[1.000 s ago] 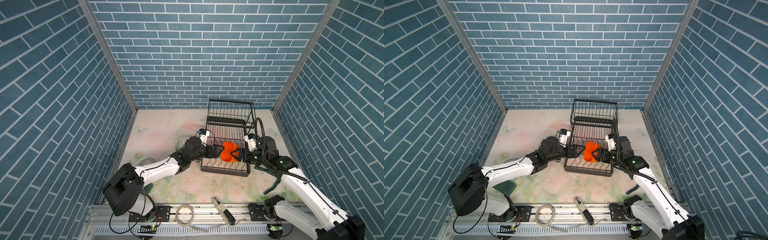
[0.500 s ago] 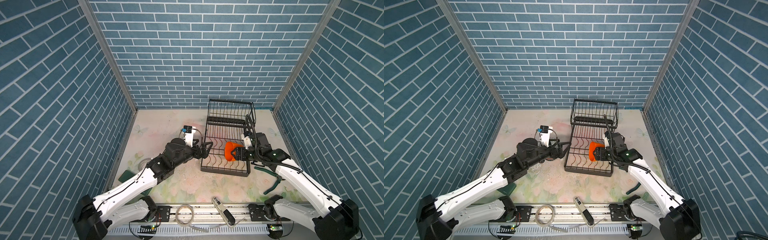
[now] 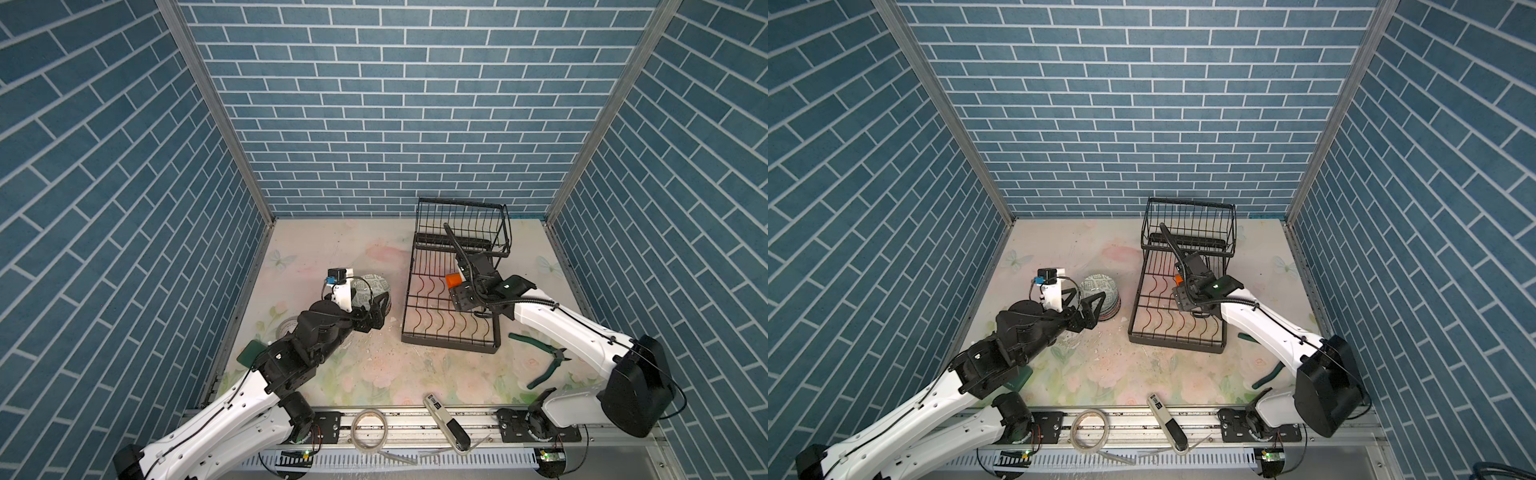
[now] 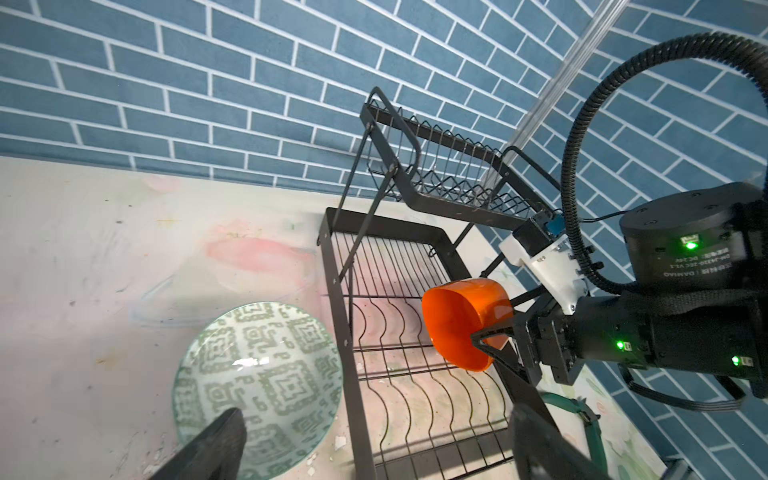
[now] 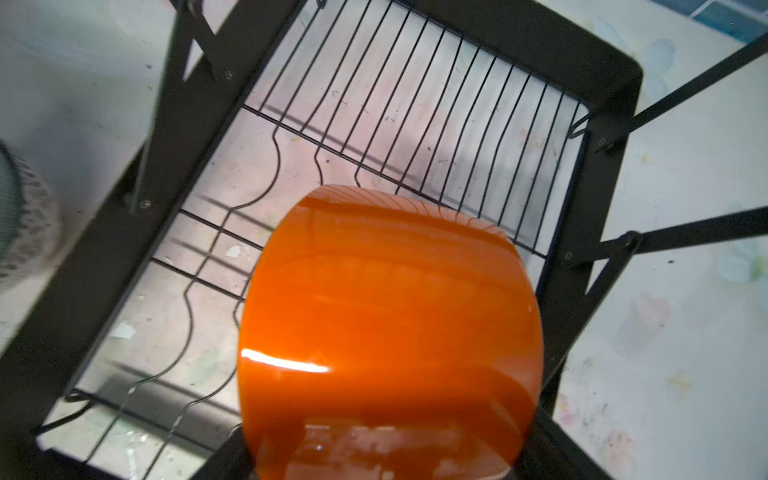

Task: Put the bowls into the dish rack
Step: 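Open and withdraw the left gripper while the right gripper carries the bowl into the rack, then lower the orange bowl into the rack slots with the right gripper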

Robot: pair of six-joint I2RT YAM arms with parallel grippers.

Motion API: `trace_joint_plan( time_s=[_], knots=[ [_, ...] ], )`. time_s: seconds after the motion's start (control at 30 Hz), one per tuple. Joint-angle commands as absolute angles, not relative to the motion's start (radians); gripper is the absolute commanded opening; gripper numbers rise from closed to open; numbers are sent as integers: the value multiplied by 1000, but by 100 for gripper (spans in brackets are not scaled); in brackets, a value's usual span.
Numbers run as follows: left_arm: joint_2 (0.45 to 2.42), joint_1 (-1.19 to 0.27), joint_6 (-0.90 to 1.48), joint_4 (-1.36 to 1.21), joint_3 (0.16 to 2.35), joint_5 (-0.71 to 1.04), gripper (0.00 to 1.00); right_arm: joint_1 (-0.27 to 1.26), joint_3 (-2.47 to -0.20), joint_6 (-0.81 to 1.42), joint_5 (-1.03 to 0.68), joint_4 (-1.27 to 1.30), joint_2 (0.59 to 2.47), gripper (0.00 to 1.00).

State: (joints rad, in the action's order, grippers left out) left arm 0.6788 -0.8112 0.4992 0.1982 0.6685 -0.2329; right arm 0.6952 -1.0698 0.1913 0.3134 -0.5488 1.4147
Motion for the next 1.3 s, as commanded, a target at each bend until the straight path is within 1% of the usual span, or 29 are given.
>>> trace_joint_plan(
  time_s=[0.0, 0.1, 0.23, 0.43, 1.1, 1.27],
  knots=[
    [643, -811, 482, 261, 645, -317, 100, 710, -1128, 55, 495, -480, 1441, 60],
    [606, -811, 480, 280, 643, -337, 100, 722, -1110, -13, 588, -414, 1468, 61],
    [606, -811, 477, 299, 646, -350, 100, 732, -1087, -104, 685, -329, 1505, 60],
    [613, -811, 472, 296, 642, -348, 100, 736, -1053, -227, 777, -211, 1555, 61],
    [590, -810, 480, 346, 647, -351, 100, 728, -988, -425, 918, 69, 1749, 65],
    [577, -811, 479, 359, 649, -351, 100, 711, -980, -470, 950, 133, 1781, 70]
  ],
)
